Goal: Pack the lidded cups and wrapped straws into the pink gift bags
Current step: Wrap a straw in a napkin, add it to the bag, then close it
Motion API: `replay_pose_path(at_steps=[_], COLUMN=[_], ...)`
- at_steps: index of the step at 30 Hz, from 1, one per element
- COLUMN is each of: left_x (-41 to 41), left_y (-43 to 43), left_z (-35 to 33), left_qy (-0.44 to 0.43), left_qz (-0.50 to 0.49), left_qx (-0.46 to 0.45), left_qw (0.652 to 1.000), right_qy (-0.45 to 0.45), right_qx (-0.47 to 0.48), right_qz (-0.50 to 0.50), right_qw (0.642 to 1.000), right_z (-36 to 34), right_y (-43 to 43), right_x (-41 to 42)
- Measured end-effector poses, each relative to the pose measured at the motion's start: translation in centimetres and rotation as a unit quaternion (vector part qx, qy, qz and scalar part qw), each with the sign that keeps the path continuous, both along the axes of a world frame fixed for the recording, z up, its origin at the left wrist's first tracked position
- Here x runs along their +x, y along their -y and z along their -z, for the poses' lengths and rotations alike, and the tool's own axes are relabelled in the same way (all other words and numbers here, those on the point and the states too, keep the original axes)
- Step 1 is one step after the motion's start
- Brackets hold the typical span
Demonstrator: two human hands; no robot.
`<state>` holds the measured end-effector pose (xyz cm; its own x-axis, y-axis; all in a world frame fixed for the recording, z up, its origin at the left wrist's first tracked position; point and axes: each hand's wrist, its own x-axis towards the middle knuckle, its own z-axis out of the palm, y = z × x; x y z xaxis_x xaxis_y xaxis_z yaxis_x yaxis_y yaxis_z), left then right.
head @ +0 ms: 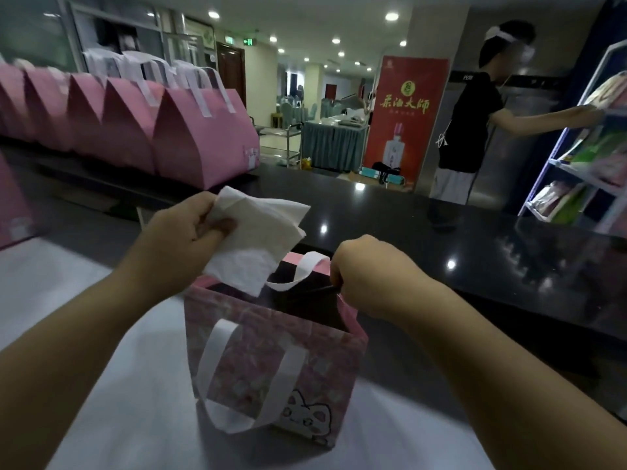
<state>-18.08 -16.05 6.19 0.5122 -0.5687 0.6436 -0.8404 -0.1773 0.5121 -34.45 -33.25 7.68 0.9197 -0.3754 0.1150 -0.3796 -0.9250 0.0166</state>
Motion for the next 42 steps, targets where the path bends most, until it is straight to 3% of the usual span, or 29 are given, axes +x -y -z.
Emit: replay_pose_path(at_steps=[5,9,12,16,21,24,28,31,34,38,40,42], left_x=[2.6,4.2,5.0,5.1,5.9,7.2,8.9,9.7,10.1,10.2,10.3,10.4], left_y=[1.5,2.4,3.1,4.0,4.4,3.6,2.7,2.6,2.6,2.6,2.5,2.5], left_z=[1.0,1.7,2.2,2.6,3.4,3.6,3.5,3.8,4.5,5.0,5.2,5.4], left_qy=[-0.009,-0.039,-0.088,-0.165,-0.168,-0.095,0.073,0.119,0.123,0.097,0.079,0.065], left_qz=[0.074,0.119,0.167,0.265,0.297,0.266,0.230,0.198,0.197,0.221,0.241,0.254], left_qx=[0.054,0.048,0.030,0.006,0.031,0.115,0.260,0.333,0.335,0.303,0.280,0.258], left_qw=[0.996,0.991,0.981,0.950,0.939,0.952,0.935,0.914,0.913,0.922,0.926,0.930], right_qy=[-0.047,0.038,0.157,0.269,0.358,0.362,0.281,0.176,0.078,-0.026,-0.062,-0.068], right_qx=[-0.021,0.108,0.226,0.389,0.430,0.394,0.257,0.120,-0.008,-0.145,-0.160,-0.115], right_qz=[0.034,0.067,0.082,0.038,0.022,0.026,0.039,0.024,-0.005,-0.020,-0.012,0.019], right_qw=[0.998,0.991,0.958,0.880,0.828,0.844,0.924,0.977,0.997,0.989,0.985,0.991], right_z=[1.5,2.3,2.5,2.8,3.4,3.4,2.9,2.5,3.0,5.0,5.7,5.7], right_y=[0.1,0.3,0.5,-0.7,-1.3,-1.3,-1.5,-1.6,-1.6,-1.5,-1.6,-1.7], right_x=[3.3,2.9,1.9,2.0,2.7,2.4,1.9,2.6,4.4,6.8,7.6,7.8])
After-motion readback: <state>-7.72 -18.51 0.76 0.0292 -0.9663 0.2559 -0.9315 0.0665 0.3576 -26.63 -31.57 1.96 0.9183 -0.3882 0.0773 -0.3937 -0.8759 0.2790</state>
